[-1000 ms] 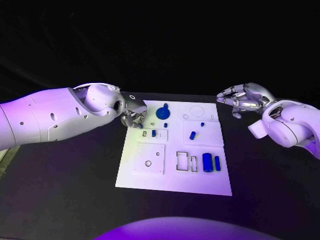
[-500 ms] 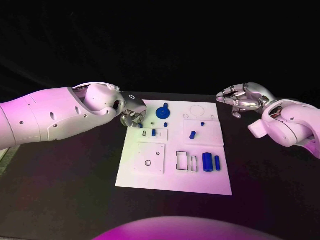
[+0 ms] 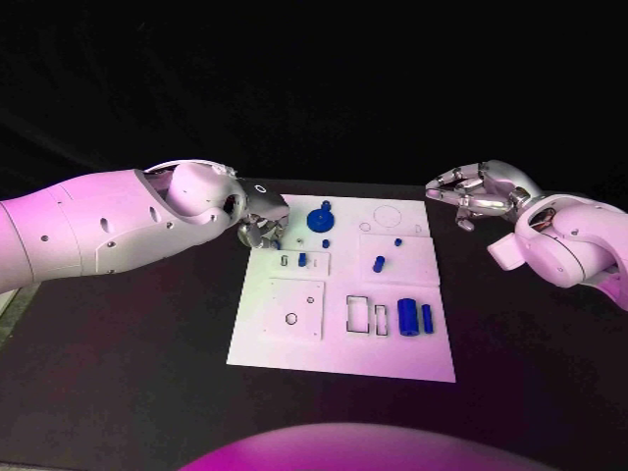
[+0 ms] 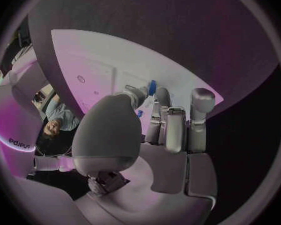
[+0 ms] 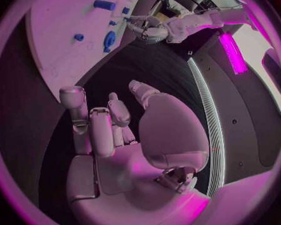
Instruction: Assemble the parts on the task board
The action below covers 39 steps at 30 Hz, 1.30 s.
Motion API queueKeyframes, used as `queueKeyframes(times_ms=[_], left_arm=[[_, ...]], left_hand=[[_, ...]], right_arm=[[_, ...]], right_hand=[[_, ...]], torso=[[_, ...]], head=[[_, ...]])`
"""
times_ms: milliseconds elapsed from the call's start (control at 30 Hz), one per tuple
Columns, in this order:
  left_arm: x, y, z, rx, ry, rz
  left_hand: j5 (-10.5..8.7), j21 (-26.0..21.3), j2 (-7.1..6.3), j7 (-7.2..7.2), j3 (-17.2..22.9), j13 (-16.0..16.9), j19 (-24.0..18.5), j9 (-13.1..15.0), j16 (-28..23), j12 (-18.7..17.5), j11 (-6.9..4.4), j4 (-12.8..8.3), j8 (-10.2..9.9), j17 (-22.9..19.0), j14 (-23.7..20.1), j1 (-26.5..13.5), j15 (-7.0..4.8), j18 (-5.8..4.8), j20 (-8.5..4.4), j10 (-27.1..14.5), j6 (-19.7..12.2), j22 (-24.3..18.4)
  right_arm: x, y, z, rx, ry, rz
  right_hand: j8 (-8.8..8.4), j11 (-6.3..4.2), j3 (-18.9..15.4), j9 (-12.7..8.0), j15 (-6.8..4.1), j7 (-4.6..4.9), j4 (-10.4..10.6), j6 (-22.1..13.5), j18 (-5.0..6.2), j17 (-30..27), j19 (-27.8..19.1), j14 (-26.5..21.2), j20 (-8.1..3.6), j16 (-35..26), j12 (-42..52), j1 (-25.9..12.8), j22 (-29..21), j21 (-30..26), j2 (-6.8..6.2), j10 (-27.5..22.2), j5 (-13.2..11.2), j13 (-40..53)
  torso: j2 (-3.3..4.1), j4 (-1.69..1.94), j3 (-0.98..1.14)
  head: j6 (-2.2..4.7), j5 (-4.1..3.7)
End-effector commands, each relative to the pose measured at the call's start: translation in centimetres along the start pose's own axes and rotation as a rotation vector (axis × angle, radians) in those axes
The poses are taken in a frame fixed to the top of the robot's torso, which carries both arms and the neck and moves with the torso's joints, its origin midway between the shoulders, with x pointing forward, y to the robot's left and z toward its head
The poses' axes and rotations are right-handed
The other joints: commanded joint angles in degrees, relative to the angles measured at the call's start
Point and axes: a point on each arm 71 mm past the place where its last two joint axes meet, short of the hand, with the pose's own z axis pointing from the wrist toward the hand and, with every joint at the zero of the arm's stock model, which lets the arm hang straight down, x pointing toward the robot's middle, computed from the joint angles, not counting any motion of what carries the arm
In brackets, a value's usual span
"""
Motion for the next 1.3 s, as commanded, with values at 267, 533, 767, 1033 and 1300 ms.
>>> queueKeyframes(times_ms=[267, 533, 767, 1033, 1300], left_arm=[[0.14, -0.23, 0.19, 0.013, 0.024, -0.014], [0.14, -0.34, 0.27, 0.018, 0.024, -0.018], [0.16, -0.5, 0.29, 0.032, 0.023, -0.026], [0.1, -0.55, 0.14, 0.038, -0.001, -0.052], [0.11, 0.3, -0.33, -0.015, -0.052, -0.095]], left_hand=[[0.2, -0.16, -1.04, -0.01, 0.96, -0.26, -0.16, 0.14, 0.31, -0.55, -0.09, -0.13, -0.67, 3.63, 0.44, -0.26, 0.18, 0.64, 0.35, 0.05, -0.41, -0.02], [0.22, 0.1, -0.47, -0.05, 2.31, 0.1, 0.02, 0.39, 0.53, -0.42, -0.12, -0.13, -0.75, 4.0, 0.61, 0.22, 0.15, 0.58, 0.33, 0.32, -0.13, 0.33], [0.19, 0.35, 3.41, -0.43, 7.7, -0.05, 0.13, 1.7, 0.94, -1.06, -0.35, -1.3, 0.03, 4.72, 0.92, 2.67, -0.05, 0.54, 0.17, 0.86, 0.94, 0.71], [0.2, 0.98, 2.98, -0.4, 14.34, -0.11, 0.42, 4.14, 1.08, -2.14, -0.31, -4.1, 1.93, 4.97, 1.0, 2.23, -0.09, 0.43, 0.04, 1.71, 2.2, 1.51], [0.19, 2.26, 2.01, -0.39, 17.02, -0.11, 1.35, 5.23, 1.32, -2.52, -0.37, -5.54, 2.62, 5.38, 1.29, 0.17, -0.2, 0.16, -0.07, 2.05, 2.19, 2.94]], right_arm=[[0.12, 0.04, -0.04, -0.008, 0.015, 0.002], [0.12, 0.05, -0.04, -0.009, 0.014, 0.002], [0.15, 0.06, -0.01, -0.009, 0.015, 0.002], [0.19, 0.06, 0.05, -0.009, 0.017, 0.002], [0.19, 0.03, 0.06, -0.008, 0.017, 0.002]], right_hand=[[0.35, -0.02, -0.04, 0.02, -0.3, -0.11, 0.44, -0.3, 0.76, 0.07, -0.12, 1.2, -0.11, -0.33, 0.22, 0.02, -0.03, -0.43, 0.51, 0.5, 0.28, 0.12], [0.35, -0.02, -0.04, 0.02, -0.3, -0.11, 0.44, -0.3, 0.76, 0.07, -0.12, 1.2, -0.11, -0.33, 0.22, 0.02, -0.03, -0.43, 0.51, 0.5, 0.28, 0.12], [0.35, -0.02, -0.04, 0.02, -0.3, -0.11, 0.44, -0.3, 0.76, 0.07, -0.12, 1.2, -0.11, -0.33, 0.22, 0.02, -0.03, -0.43, 0.51, 0.5, 0.28, 0.12], [0.4, -0.03, -0.08, 0.02, -0.3, -0.12, 0.5, -0.28, 0.75, 0.15, -0.09, 1.22, -0.12, -0.31, 0.32, 0.01, 0.01, -0.42, 0.5, 0.58, 0.27, 0.22], [0.4, -0.03, -0.08, 0.02, -0.3, -0.12, 0.5, -0.28, 0.75, 0.15, -0.09, 1.22, -0.12, -0.31, 0.32, 0.01, 0.01, -0.42, 0.5, 0.58, 0.27, 0.22]], torso=[[0.0, -0.03, -0.01], [0.04, 0.03, 0.0], [0.0, 0.01, -0.02], [-0.02, 0.0, 0.0], [-0.06, -0.02, 0.0]], head=[[-0.22, -0.33], [-0.32, -0.42], [-0.36, -0.42], [-0.42, -0.33], [-0.28, -0.29]])
